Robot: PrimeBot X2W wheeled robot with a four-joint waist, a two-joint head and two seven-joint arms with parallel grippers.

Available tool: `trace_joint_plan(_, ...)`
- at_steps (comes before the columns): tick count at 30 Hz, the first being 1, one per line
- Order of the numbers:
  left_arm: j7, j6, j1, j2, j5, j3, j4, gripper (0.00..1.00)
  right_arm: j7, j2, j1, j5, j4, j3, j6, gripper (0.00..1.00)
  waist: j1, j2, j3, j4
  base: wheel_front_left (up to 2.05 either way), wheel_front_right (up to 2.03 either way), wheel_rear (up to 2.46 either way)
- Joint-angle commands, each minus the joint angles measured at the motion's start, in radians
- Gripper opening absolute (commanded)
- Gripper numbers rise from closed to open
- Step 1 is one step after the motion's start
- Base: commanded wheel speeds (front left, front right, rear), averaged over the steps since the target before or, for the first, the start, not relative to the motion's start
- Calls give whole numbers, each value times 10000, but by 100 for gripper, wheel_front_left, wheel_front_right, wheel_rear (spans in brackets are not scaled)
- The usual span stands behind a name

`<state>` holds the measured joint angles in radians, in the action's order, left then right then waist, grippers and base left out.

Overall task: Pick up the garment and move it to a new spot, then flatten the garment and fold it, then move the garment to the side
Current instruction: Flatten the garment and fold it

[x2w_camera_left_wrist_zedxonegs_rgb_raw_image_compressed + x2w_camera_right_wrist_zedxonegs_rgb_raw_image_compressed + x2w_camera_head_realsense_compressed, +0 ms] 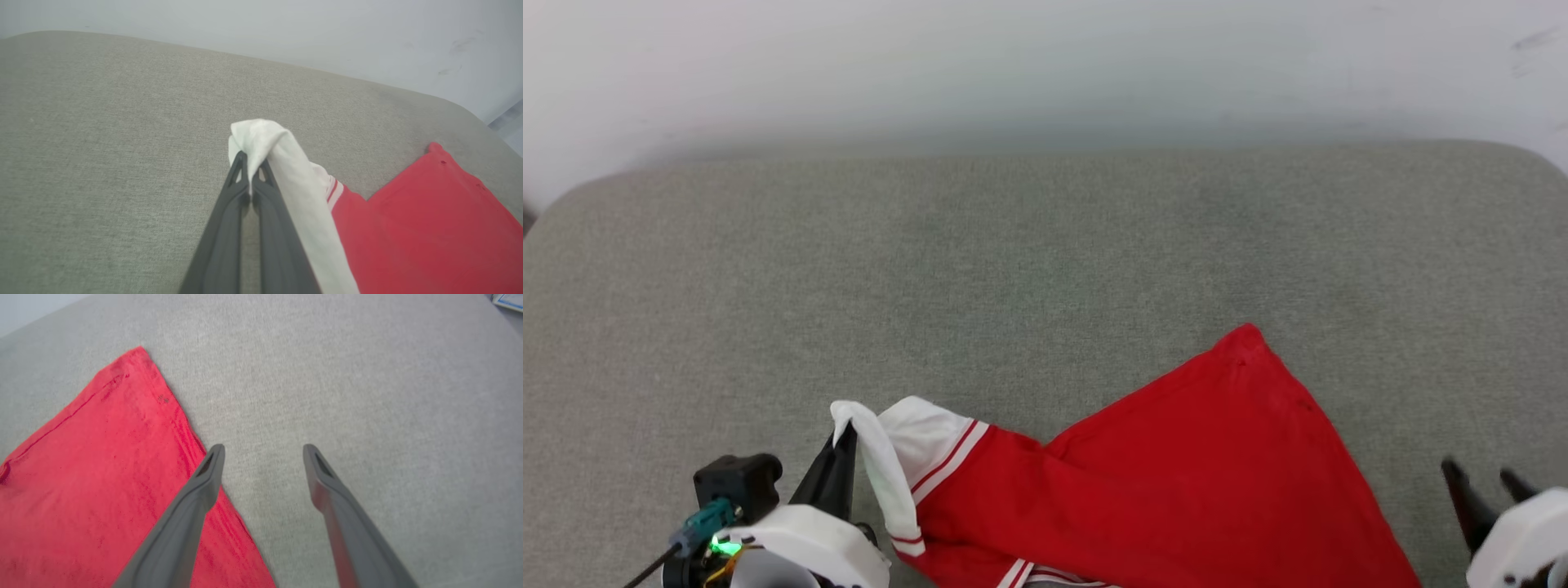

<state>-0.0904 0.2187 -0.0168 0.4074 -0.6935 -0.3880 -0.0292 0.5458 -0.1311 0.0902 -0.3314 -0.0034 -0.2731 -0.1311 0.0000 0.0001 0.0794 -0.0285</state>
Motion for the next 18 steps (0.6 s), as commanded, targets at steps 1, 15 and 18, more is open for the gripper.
trace_joint_plan(1,25,-59,-231,26,52,-31,16,0,-548,-58,-372,57,116,76,6,100,0,-1,218,119,0,0,0)
trace_joint_plan(15,-197,-501,-1839,-250,424,-353,-64,0,331,-1535,-4472,-520,2073,2882,7,100,0,-1,2111,919,0,0,0)
trace_joint_plan(18,-240,-601,-2148,-324,502,-457,-108,0,1900,-1774,-5161,-661,2420,3302,7,100,0,-1,2398,1123,0,0,0)
